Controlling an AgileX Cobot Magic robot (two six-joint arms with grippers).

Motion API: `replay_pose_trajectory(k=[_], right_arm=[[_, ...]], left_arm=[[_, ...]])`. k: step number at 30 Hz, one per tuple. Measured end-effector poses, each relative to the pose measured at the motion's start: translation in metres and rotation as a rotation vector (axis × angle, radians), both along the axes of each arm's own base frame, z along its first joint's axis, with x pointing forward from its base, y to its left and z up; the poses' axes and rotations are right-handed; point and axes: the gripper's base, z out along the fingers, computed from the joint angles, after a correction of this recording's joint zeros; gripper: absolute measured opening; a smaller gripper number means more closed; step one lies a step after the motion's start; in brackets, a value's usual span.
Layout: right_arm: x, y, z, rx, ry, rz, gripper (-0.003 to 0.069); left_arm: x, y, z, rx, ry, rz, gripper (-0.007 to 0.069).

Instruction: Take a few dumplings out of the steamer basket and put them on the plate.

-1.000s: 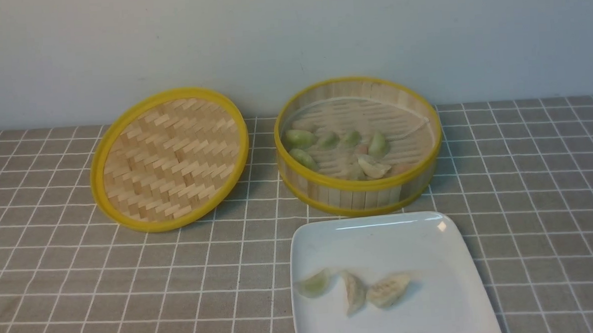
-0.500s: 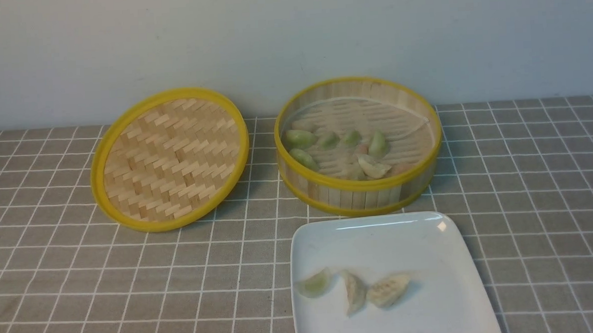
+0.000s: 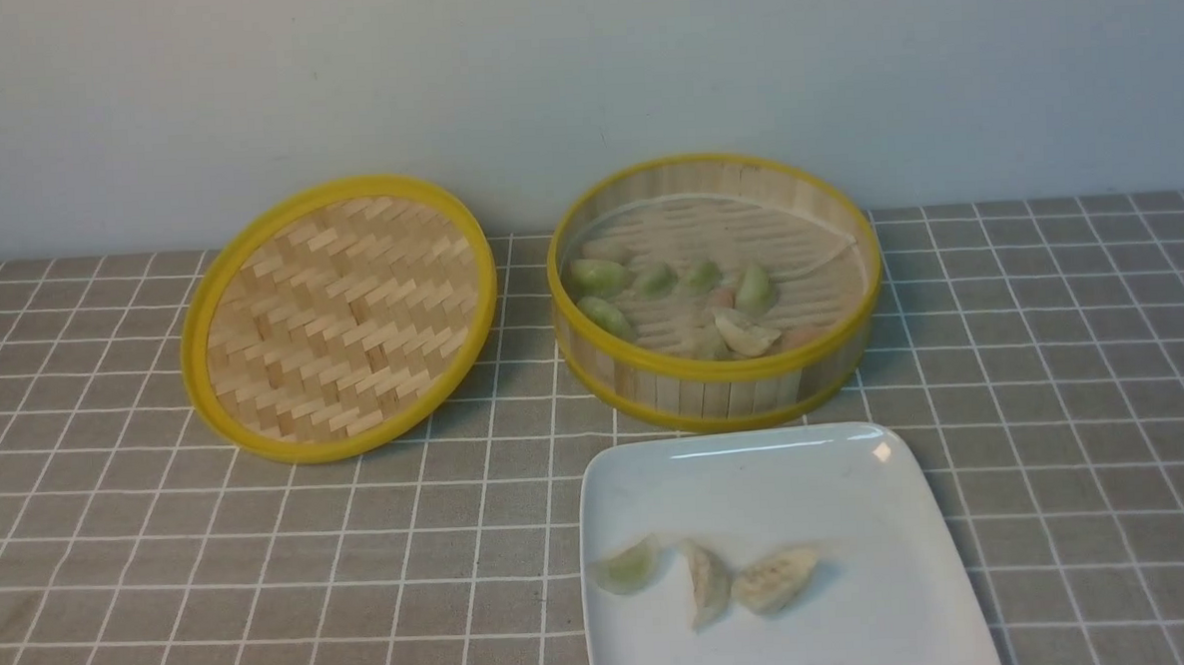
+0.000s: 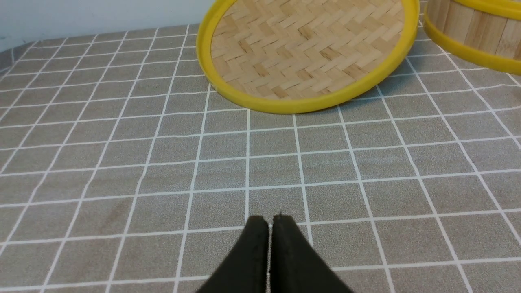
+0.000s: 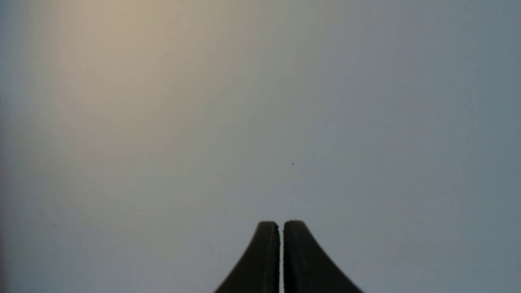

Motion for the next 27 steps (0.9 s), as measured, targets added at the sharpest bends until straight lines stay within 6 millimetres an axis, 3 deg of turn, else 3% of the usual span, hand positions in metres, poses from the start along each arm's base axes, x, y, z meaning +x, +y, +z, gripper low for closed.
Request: replay_pose_trajectory(k=[5, 7, 15, 17, 18, 19, 20, 27], right_arm=[[0.004, 0.0, -0.006, -0.07, 0.002, -0.051, 0.0006], [0.012, 0.001, -0.018, -0.112, 0.046, -0.109, 0.0006], [0.053, 0.0, -0.12, -0.211, 0.405, -0.325, 0.0006], [0.056, 0.0, -0.136, -0.217, 0.454, -0.332, 0.0006], [0.06, 0.0, -0.157, -0.228, 0.515, -0.331, 0.0006], [0.06, 0.0, -0.159, -0.229, 0.523, -0.33, 0.0006], [0.061, 0.0, -0.175, -0.24, 0.583, -0.325, 0.0006], [0.061, 0.0, -0.175, -0.238, 0.57, -0.326, 0.0006]], left_arm=[[0.0, 0.0, 0.0, 0.0, -0.001, 0.0, -0.0005], [0.0, 0.0, 0.0, 0.0, -0.001, 0.0, -0.0005], [0.0, 0.0, 0.0, 0.0, -0.001, 0.0, -0.0005], [0.0, 0.0, 0.0, 0.0, -0.001, 0.0, -0.0005], [0.0, 0.0, 0.0, 0.0, -0.001, 0.0, -0.0005], [0.0, 0.0, 0.0, 0.0, -0.001, 0.0, -0.0005], [0.0, 0.0, 0.0, 0.0, -0.001, 0.0, -0.0005], [0.0, 0.0, 0.0, 0.0, -0.001, 0.0, -0.0005]])
